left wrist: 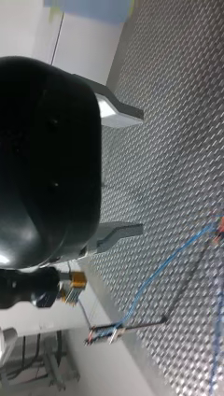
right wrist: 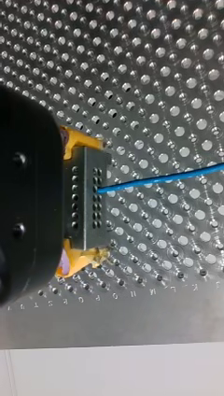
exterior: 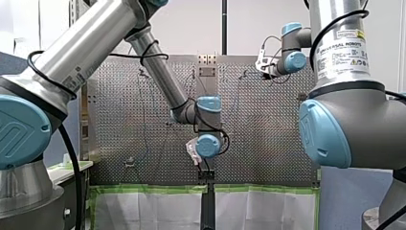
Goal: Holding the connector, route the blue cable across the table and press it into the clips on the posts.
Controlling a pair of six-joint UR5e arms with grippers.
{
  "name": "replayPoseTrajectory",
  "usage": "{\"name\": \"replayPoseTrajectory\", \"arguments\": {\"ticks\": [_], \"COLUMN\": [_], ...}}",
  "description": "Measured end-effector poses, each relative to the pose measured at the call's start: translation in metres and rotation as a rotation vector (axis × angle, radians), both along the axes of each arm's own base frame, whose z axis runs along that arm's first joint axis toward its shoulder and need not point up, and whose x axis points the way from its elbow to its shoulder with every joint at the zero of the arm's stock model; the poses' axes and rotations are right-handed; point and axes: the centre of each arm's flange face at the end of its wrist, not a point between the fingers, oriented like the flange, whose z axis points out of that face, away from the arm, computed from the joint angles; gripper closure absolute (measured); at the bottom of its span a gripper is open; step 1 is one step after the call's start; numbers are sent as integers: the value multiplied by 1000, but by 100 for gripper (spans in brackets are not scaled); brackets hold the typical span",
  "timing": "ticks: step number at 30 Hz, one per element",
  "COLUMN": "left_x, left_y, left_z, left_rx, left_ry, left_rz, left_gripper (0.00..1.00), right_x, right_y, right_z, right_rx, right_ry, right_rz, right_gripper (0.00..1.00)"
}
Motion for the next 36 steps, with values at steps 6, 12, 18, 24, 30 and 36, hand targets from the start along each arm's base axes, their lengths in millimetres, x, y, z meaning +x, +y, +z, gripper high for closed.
{"name": "replayPoseTrajectory", "arguments": {"ticks": [6, 12, 18, 24, 30, 36], "left_x": [-9, -8, -3, -2, -4, -8], "left_y": [23, 48, 71, 97, 128, 155], "left_z": [-42, -60, -68, -79, -91, -98], "left_rx": [53, 79, 120, 177, 224, 264], "left_ry": [34, 42, 46, 83, 126, 165], "left_rz": [14, 41, 46, 44, 53, 89], "left_gripper": [0, 0, 0, 0, 0, 0], "right_x": [-1, 0, 2, 5, 5, 6], "right_y": [0, 0, 2, 5, 6, 6], "right_z": [0, 0, -1, -2, -2, -3], "right_rx": [1, 2, 5, 16, 22, 22], "right_ry": [1, 2, 4, 11, 13, 13], "right_rz": [-5, -3, 2, 6, -8, -16], "right_gripper": [100, 100, 100, 100, 100, 100]}}
